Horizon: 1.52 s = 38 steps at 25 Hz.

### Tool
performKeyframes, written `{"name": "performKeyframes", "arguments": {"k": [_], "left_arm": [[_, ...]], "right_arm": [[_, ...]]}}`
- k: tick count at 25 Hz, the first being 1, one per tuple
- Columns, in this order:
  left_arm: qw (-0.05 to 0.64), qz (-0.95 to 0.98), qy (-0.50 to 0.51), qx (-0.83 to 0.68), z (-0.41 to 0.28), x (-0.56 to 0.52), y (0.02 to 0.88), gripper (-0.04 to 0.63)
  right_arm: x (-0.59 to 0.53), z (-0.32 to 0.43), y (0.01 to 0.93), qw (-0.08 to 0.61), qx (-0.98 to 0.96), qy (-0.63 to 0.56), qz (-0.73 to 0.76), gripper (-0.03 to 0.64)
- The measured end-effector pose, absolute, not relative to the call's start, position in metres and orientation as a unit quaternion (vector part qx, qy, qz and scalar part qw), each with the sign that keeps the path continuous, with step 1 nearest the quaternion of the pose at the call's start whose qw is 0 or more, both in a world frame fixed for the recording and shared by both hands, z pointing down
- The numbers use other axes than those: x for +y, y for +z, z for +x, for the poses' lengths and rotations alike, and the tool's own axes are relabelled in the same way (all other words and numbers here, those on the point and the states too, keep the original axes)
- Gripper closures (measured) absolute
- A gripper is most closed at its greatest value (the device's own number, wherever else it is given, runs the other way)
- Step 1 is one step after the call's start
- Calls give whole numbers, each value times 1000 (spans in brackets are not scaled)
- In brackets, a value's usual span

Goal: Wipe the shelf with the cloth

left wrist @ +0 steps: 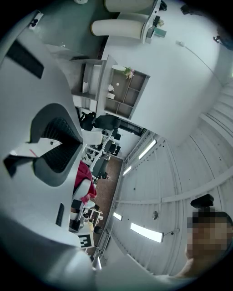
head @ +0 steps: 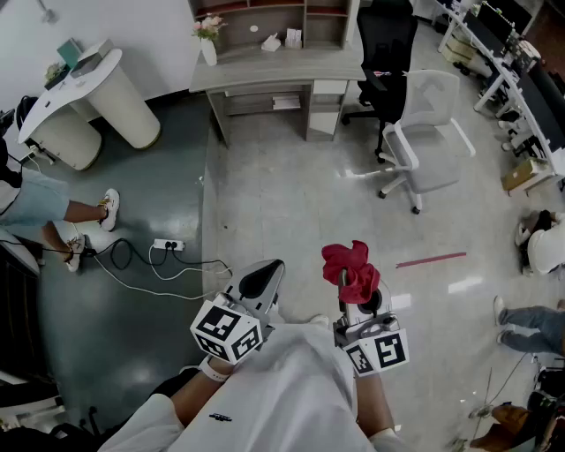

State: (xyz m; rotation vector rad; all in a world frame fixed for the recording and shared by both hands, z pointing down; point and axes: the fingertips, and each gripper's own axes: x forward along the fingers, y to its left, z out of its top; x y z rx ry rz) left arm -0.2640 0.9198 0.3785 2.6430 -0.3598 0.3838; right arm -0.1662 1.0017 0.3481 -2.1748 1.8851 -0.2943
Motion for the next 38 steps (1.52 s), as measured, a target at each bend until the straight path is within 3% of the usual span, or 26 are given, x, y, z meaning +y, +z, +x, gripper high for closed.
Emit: {"name": "performKeyframes", "arguments": {"k": [7,23,32,38], "left_arm": [[193,963,104,-157,-271,886,377,595],[230,952,111,-169,-305,841,394,595],[249,940,109,-207,-359,779,415,595],[253,937,104,-217,-350,744,411,595]], "right_arm": [[971,-172,351,115,665,-68,-735,552],[924,-196,358,118,665,-91,-732,552],[856,-230,369,113,686,-107,-711,552],[810,-223,368,112,700,-115,-696,552]]}}
